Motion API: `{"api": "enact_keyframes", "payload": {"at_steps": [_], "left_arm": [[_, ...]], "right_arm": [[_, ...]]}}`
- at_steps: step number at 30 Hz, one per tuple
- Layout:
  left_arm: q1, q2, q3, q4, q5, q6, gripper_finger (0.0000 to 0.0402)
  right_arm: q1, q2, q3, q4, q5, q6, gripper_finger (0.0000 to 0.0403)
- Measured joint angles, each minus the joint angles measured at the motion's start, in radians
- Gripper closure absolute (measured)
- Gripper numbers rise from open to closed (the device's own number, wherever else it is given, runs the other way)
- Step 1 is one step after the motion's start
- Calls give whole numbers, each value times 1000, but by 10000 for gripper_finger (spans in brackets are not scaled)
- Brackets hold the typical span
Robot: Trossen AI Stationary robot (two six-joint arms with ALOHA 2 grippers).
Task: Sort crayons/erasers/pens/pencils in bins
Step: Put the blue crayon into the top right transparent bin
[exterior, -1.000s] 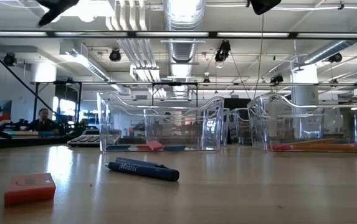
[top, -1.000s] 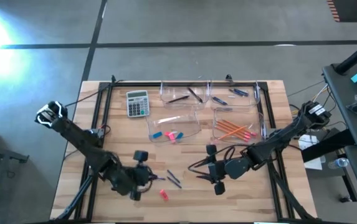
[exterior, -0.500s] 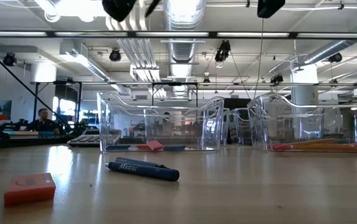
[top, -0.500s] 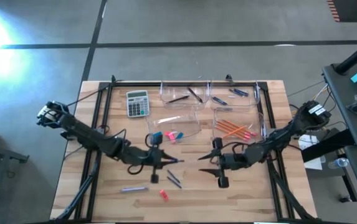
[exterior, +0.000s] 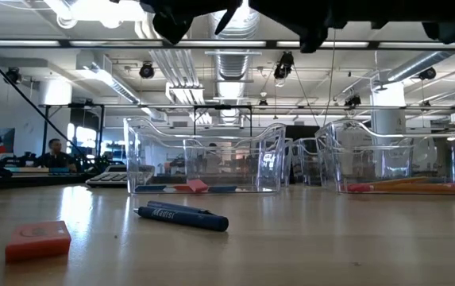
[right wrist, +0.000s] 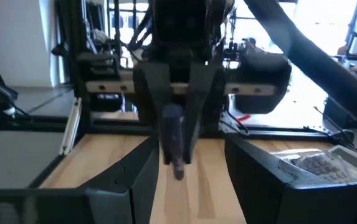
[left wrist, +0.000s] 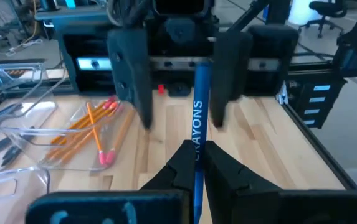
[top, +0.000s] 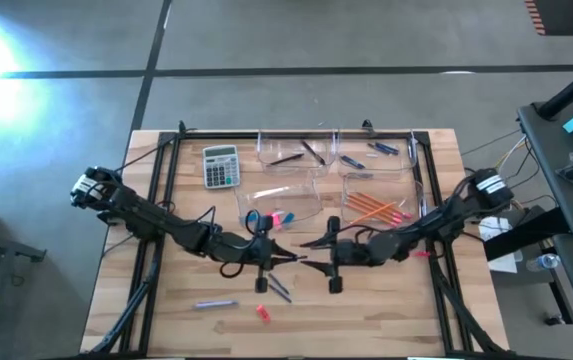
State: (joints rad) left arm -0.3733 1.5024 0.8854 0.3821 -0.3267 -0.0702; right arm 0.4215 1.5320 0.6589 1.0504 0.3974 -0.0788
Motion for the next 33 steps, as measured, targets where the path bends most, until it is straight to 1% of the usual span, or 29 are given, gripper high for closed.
{"api": "enact_keyframes", "payload": {"at_steps": [6,10,18,26,33], "left_arm": [[0,0,-4,2,1,-1,401],[-2,0,-4,-2,4,-2,401],[-1,0,-7,-5,4,-2,401],[-2,-1,-6,-5,4,-2,401],[-2,-1,-7,-5,5,-2,401]], "right_arm": [[-2,80,92,4,-5,-11,230],[-1,97,104,2,-4,-18,240],[1,59,97,-47,-4,14,287],[8,36,89,-90,-4,34,323],[8,35,89,-102,1,33,376]]}}
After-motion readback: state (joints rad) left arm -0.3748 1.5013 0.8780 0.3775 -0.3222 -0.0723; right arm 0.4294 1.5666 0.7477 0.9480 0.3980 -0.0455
